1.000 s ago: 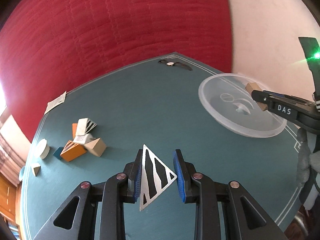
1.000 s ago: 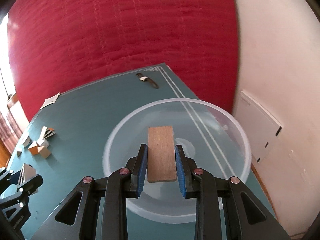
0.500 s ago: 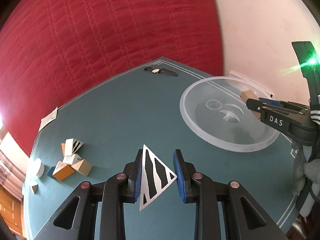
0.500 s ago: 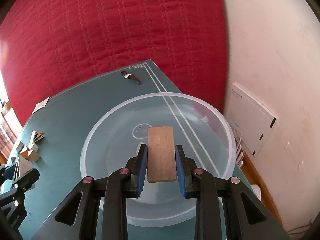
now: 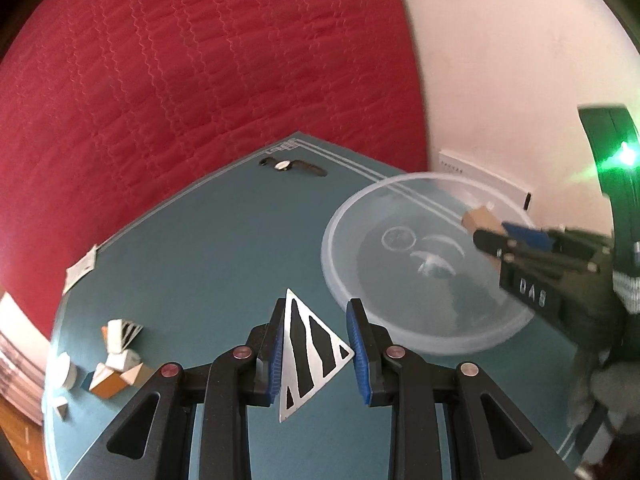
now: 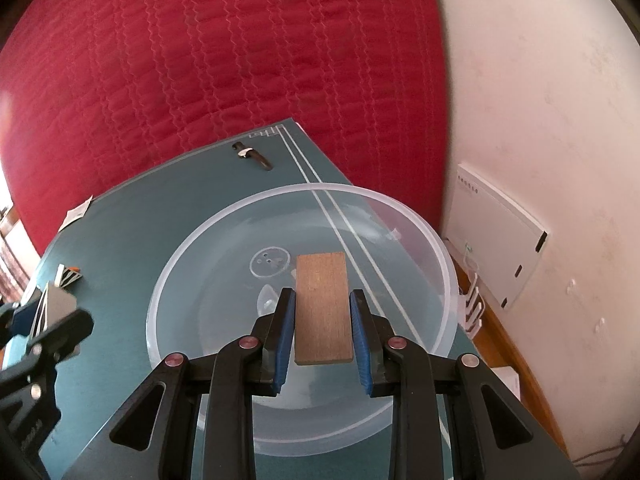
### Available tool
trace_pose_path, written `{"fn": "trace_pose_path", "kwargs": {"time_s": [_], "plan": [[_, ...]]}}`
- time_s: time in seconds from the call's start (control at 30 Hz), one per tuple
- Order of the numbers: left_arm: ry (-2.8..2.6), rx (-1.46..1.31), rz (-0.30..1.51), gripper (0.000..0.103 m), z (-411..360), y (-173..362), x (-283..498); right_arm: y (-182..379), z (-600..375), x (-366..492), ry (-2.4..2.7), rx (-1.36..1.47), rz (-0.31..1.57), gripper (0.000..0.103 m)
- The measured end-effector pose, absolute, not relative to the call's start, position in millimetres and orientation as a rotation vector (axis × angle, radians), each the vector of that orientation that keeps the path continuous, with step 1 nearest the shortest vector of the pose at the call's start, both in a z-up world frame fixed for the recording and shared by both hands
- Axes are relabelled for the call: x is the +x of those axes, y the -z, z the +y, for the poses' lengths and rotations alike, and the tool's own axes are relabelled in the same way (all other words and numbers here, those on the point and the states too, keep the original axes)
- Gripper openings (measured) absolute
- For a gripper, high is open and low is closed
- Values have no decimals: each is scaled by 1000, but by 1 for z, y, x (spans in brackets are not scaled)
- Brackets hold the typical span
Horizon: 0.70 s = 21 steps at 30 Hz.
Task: Organize rigid objects
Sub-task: 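Carry both held blocks over the clear plastic bowl, then open the right tool to drop the tan block while the left tool releases the prism into the bowl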
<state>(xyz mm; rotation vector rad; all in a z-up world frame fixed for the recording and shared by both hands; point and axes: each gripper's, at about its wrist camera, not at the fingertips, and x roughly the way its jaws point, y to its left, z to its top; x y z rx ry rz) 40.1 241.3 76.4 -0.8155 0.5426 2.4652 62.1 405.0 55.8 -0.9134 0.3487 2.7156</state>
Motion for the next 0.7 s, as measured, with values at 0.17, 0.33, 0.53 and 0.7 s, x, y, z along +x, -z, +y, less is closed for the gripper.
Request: {"fn": "trace_pose_path", "kwargs": {"time_s": [0.17,0.33,0.53,0.7], "plan": [[-2440,-817,479,30,250,-86,29,-57,406,64,-2712,-907,356,28],[-2388,-815,425,30,262,-91,22,-55,409,64,-2708,-908,361,28],[-2324,-841,371,30,272,-87,16,-55,414,64,-2702,-894,369,28],[-2293,-846,350,30,277,-84,16,-53,417,63,-2696,-896,388,28]]}}
